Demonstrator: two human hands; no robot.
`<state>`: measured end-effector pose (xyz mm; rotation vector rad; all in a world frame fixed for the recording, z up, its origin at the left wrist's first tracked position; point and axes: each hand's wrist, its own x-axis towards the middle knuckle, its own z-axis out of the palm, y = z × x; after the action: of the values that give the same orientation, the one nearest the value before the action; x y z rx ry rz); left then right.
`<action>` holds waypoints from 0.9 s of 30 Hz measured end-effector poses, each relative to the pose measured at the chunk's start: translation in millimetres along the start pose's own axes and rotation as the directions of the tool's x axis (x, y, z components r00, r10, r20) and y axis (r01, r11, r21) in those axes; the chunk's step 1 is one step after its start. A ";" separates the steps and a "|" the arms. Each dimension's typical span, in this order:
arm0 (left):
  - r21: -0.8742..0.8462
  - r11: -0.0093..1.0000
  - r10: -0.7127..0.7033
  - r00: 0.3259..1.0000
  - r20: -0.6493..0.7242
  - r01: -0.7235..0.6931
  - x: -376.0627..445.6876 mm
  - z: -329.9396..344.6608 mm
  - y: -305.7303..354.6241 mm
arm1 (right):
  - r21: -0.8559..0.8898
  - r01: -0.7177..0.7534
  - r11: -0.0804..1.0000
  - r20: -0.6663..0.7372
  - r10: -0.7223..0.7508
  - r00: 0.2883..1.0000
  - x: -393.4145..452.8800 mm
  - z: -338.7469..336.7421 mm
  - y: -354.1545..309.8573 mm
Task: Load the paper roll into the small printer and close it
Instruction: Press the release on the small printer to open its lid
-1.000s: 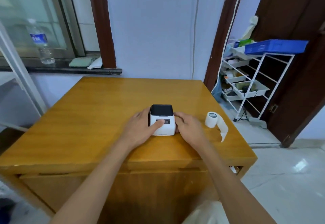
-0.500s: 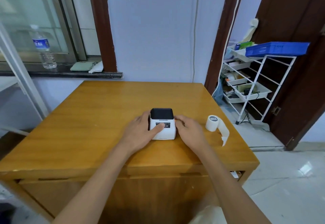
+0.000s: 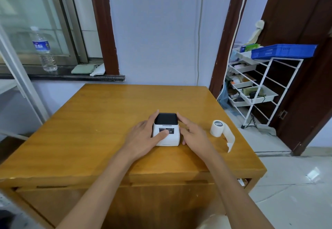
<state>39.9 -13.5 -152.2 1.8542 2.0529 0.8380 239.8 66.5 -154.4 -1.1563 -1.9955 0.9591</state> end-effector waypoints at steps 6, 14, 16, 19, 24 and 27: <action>0.014 0.998 0.054 0.999 0.005 -0.054 -0.6 1.3 -1.7 | 0.054 0.083 0.995 0.030 -0.085 0.996 -3.0 -1.4 -1.4; -0.094 0.994 0.054 0.998 0.023 -0.052 -0.1 -0.1 -3.5 | 0.123 0.048 0.991 0.065 -0.056 0.996 0.8 -3.2 3.0; -0.110 0.992 0.057 0.998 0.026 -0.054 -0.6 -0.6 -2.8 | 0.121 0.046 0.992 0.066 -0.055 0.996 1.9 -2.9 5.0; -0.142 0.988 0.070 0.997 0.029 -0.065 -2.3 -2.7 -0.1 | 0.111 0.042 0.993 0.061 -0.049 0.997 2.0 -2.0 6.7; -0.181 0.980 0.082 0.997 0.014 -0.078 -3.3 -6.0 2.4 | 0.130 0.061 0.990 0.059 -0.069 0.996 3.4 0.8 9.1; -0.186 0.980 0.074 0.997 0.016 -0.070 -2.8 -5.8 1.6 | 0.123 0.066 0.990 0.060 -0.074 0.996 5.2 1.3 11.9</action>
<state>38.5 -17.6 -147.1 1.8360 1.8347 0.9863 241.8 75.0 -164.1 -0.9949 -1.9844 1.0779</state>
